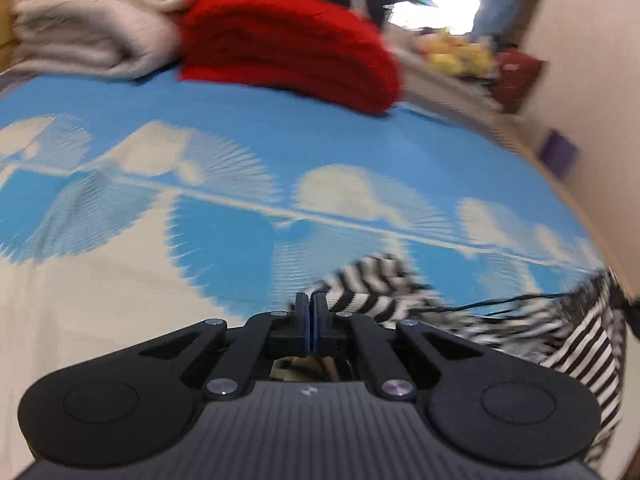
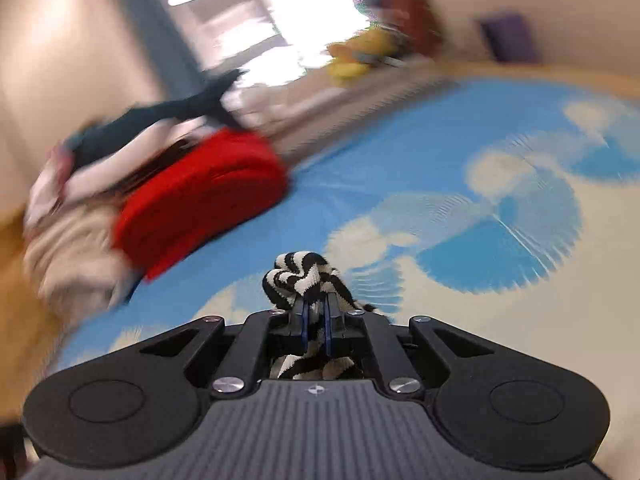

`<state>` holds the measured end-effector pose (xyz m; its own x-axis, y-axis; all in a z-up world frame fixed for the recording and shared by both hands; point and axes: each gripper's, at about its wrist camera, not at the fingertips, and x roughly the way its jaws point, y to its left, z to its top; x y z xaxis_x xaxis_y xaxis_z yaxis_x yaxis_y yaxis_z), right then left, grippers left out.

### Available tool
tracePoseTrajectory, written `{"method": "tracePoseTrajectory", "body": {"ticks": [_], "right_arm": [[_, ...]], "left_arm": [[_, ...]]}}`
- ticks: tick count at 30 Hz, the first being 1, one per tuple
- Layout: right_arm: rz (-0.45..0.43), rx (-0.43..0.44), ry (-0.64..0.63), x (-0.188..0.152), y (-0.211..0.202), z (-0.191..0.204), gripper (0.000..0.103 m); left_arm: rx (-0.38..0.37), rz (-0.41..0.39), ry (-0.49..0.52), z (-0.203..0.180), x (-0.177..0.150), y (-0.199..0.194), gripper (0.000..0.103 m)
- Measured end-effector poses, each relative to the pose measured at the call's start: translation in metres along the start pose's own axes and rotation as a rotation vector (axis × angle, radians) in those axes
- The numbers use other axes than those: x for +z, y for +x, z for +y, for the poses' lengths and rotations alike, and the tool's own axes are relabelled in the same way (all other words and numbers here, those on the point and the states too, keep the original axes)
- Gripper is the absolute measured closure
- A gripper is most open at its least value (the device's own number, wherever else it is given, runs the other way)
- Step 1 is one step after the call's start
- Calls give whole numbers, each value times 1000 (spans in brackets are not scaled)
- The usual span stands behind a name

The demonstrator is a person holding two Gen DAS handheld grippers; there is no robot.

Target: Fold small clothes

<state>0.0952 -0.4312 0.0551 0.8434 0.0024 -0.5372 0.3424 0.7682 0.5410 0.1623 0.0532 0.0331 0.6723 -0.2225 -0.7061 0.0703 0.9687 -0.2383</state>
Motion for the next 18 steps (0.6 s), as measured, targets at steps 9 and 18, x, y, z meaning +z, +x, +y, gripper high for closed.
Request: {"method": "tracePoseTrajectory", "body": {"ticks": [9,18], "right_arm": [[167,-255,40,-19,51,-27,63],[146,-140,-165,-43,-80,-23,28]], "left_arm": [[-2,92,-68,24,-3,21,75],[-52,143,111,-5,-60,-40,18]]}}
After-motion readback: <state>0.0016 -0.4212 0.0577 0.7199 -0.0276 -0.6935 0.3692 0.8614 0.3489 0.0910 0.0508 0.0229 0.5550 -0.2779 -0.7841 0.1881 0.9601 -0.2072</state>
